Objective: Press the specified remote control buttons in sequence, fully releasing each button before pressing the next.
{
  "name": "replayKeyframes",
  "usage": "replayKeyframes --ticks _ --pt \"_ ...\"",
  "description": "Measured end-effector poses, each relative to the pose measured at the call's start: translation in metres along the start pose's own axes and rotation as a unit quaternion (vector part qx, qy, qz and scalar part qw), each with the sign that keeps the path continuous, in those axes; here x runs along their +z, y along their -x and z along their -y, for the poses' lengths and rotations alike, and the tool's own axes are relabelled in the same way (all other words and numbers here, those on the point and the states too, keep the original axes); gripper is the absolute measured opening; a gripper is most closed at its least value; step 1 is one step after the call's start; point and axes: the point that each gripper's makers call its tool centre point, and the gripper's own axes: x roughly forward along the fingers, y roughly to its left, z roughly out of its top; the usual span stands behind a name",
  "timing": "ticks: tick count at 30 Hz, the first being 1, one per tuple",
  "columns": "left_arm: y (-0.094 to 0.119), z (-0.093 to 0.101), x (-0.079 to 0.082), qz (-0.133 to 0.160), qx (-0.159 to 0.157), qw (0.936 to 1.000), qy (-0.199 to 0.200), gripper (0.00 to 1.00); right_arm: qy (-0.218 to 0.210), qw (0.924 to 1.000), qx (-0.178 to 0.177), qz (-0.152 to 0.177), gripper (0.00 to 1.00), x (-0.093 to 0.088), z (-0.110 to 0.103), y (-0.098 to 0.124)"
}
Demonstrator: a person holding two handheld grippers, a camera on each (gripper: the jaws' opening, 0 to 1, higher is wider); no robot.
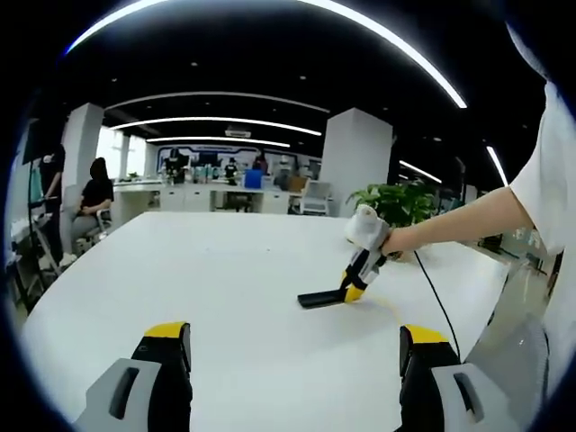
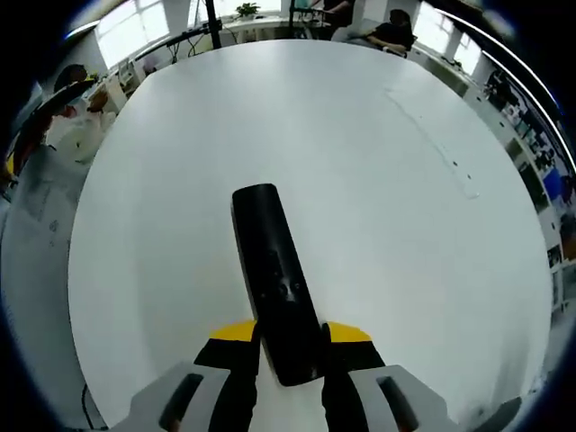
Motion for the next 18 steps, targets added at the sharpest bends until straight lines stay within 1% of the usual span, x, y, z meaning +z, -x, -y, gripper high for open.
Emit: replayKeyframes --ticks 2,3,4,5,6,7,8,9,10,11,12,13,14,15,16,18 --pt "0.000 0.001 0.001 0.003 0.000 1.0000 0.003 1.00 -0.010 0.9998 -0.007 0.015 0.26 0.001 -0.001 0.001" --pt "-0.001 0.001 0.001 0.003 -0.001 1.0000 0.004 1.00 -0.033 0.9990 -0.026 0.016 0.27 -0.002 0.003 0.003" --pt "-0.001 0.002 0.001 0.003 -0.001 1.0000 0.003 1.00 -0.038 0.9986 -0.032 0.019 0.30 -0.003 0.003 0.004" --pt "-0.002 0.002 0.000 0.002 -0.002 1.0000 0.001 1.00 -0.044 0.9974 -0.039 0.041 0.34 0.000 0.003 0.005" --pt "-0.002 0.003 0.000 0.000 -0.002 1.0000 0.000 1.00 -0.062 0.9958 -0.043 0.052 0.40 0.000 0.003 0.007" --pt "-0.002 0.003 -0.001 -0.001 -0.003 1.0000 -0.001 1.00 -0.084 0.9926 -0.048 0.074 0.44 0.002 0.003 0.009" --pt "-0.003 0.004 -0.002 -0.003 -0.003 1.0000 -0.001 1.00 -0.093 0.9900 -0.051 0.093 0.47 0.005 0.003 0.012" --pt "-0.003 0.004 -0.004 -0.005 -0.004 1.0000 -0.001 1.00 -0.116 0.9851 -0.059 0.113 0.52 0.005 0.003 0.015" --pt "-0.003 0.004 -0.004 -0.005 -0.004 1.0000 0.000 1.00 -0.130 0.9816 -0.062 0.125 0.55 0.005 0.004 0.018" --pt "-0.003 0.005 -0.004 -0.006 -0.005 1.0000 0.000 1.00 -0.137 0.9797 -0.064 0.132 0.57 0.005 0.004 0.019" --pt "-0.003 0.005 -0.004 -0.005 -0.006 1.0000 0.001 1.00 -0.162 0.9714 -0.074 0.157 0.62 0.006 0.006 0.024" --pt "-0.003 0.005 -0.004 -0.005 -0.006 1.0000 0.000 1.00 -0.168 0.9690 -0.076 0.165 0.65 0.006 0.006 0.026" --pt "-0.003 0.005 -0.004 -0.006 -0.006 1.0000 0.000 1.00 -0.184 0.9620 -0.085 0.183 0.69 0.007 0.006 0.031" --pt "-0.003 0.005 -0.004 -0.006 -0.007 1.0000 0.000 1.00 -0.193 0.9582 -0.088 0.192 0.74 0.006 0.006 0.034" --pt "-0.003 0.006 -0.004 -0.005 -0.007 1.0000 0.000 1.00 -0.203 0.9526 -0.098 0.204 0.78 0.006 0.005 0.039" --pt "-0.003 0.006 -0.003 -0.005 -0.008 1.0000 0.001 1.00 -0.209 0.9460 -0.111 0.221 0.84 0.005 0.002 0.047"
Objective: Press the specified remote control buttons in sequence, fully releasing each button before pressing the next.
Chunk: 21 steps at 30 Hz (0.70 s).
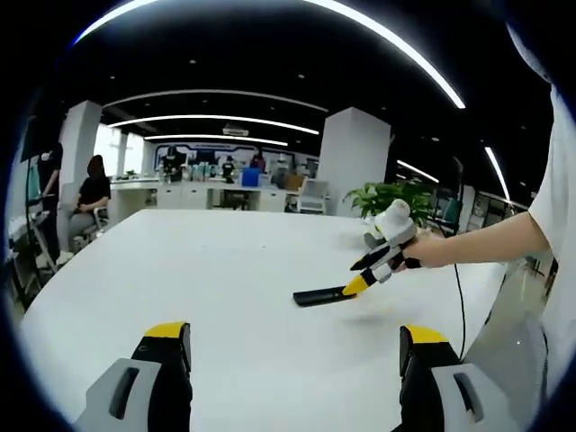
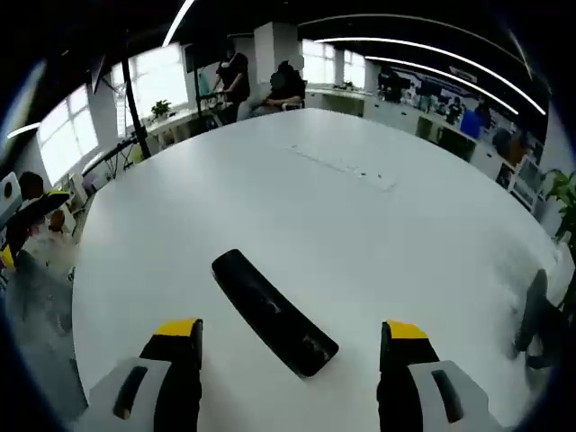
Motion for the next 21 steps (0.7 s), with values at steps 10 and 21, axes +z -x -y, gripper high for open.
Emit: replayKeyframes --ticks 10,21 --pt "0.000 0.003 0.003 0.004 -0.007 1.0000 -0.005 1.00 -0.016 0.9975 -0.031 0.062 0.99 0.010 -0.011 0.034" --pt "0.003 0.005 0.005 0.012 -0.012 0.9998 -0.006 1.00 -0.040 0.9914 -0.049 0.115 0.99 0.015 -0.026 0.073"
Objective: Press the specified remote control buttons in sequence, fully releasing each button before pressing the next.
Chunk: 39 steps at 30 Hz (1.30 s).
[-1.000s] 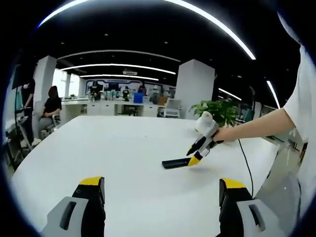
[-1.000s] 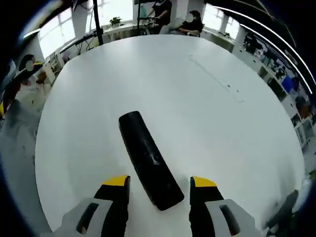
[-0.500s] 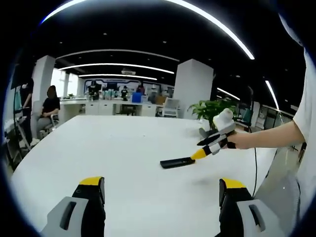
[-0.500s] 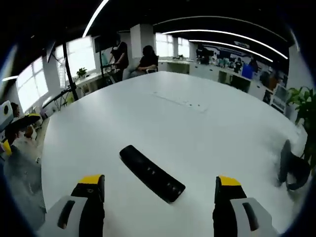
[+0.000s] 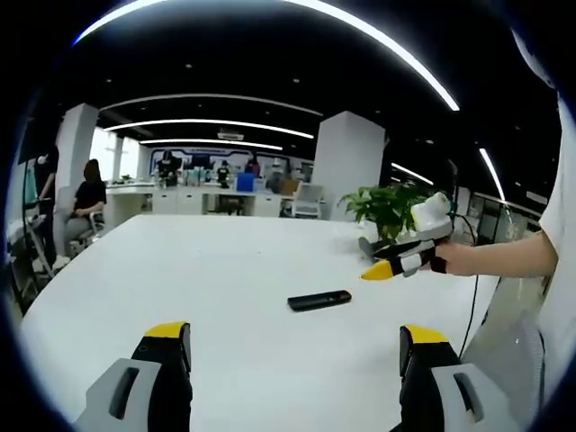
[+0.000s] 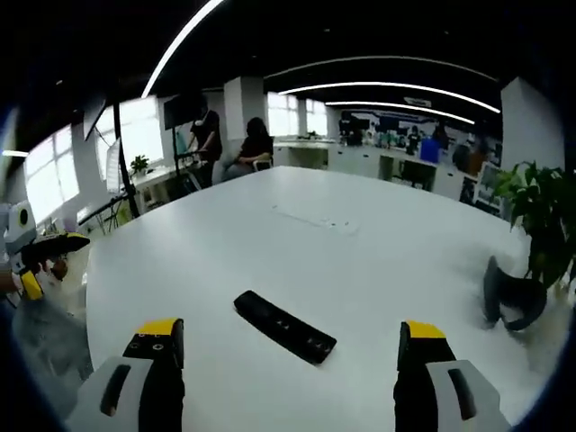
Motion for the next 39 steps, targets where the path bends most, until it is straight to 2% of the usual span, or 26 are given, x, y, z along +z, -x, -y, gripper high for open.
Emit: replayKeyframes --ticks 14,17,20,27,32,39 --pt "0.000 0.004 0.002 0.005 -0.005 1.0000 0.001 1.00 -0.048 0.9959 -0.036 0.067 0.99 -0.003 -0.019 0.065" --pt "0.000 0.005 0.002 0.006 -0.005 1.0000 -0.001 1.00 -0.055 0.9937 -0.039 0.089 0.99 0.001 -0.024 0.078" --pt "0.000 0.006 0.002 0.006 -0.006 1.0000 -0.001 1.00 -0.056 0.9910 -0.057 0.108 0.99 0.003 -0.025 0.095" --pt "-0.001 0.007 0.001 0.005 -0.008 1.0000 -0.001 1.00 -0.078 0.9842 -0.084 0.134 0.99 -0.004 -0.030 0.123" --pt "-0.002 0.008 0.002 0.006 -0.009 0.9999 -0.001 1.00 -0.078 0.9855 -0.090 0.121 0.99 -0.022 -0.039 0.130" --pt "-0.003 0.009 0.002 0.007 -0.012 0.9999 -0.004 1.00 -0.096 0.9823 -0.103 0.123 0.99 -0.029 -0.046 0.141"
